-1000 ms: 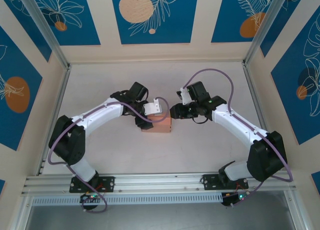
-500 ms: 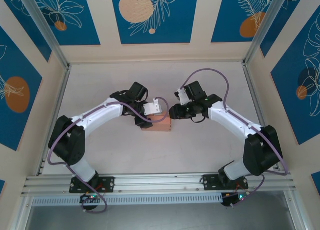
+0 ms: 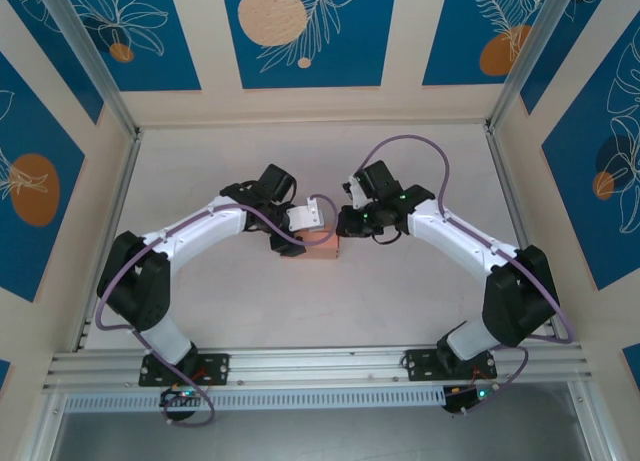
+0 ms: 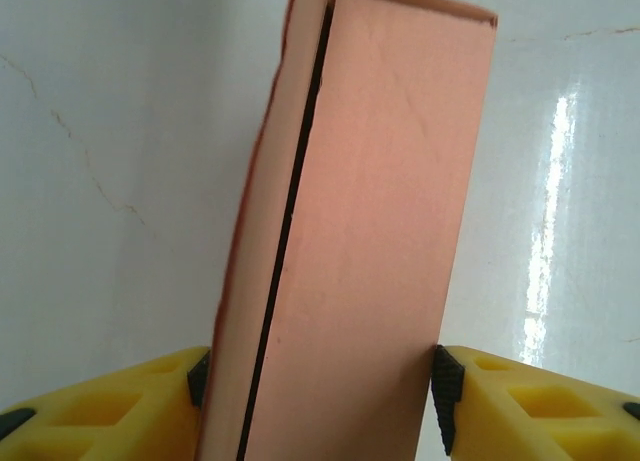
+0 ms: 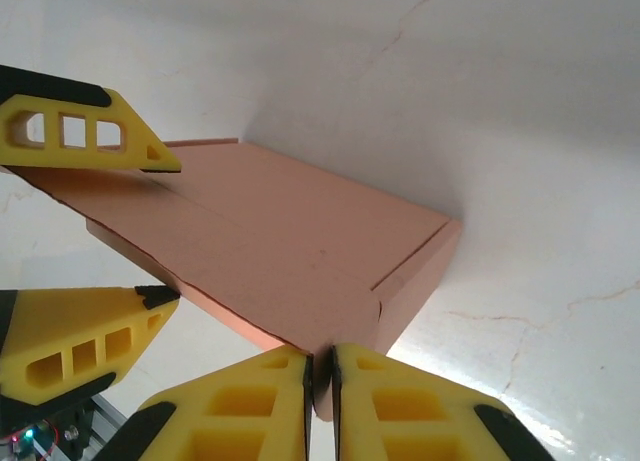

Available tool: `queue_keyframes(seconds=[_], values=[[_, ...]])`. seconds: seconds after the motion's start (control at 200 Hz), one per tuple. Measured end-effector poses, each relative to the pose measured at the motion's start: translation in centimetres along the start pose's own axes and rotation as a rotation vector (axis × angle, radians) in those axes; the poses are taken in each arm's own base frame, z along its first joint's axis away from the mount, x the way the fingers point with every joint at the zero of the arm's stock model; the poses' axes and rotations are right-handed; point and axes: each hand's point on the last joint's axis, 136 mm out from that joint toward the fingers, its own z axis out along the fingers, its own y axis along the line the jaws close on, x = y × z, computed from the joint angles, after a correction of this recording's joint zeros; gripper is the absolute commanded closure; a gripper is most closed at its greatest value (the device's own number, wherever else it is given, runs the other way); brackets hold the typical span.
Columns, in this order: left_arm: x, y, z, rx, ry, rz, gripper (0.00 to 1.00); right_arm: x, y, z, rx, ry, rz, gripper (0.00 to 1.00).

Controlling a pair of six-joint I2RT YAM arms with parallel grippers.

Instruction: Fold the paper box

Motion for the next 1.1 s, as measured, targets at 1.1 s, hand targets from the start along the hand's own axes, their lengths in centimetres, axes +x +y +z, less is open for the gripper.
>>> queue_keyframes(seconds=[1.1], values=[[0.4, -0.4, 1.2, 0.034, 0.013, -0.010, 0.48, -1.1, 1.1, 1.4, 0.017, -0.062, 0.128, 0.90]])
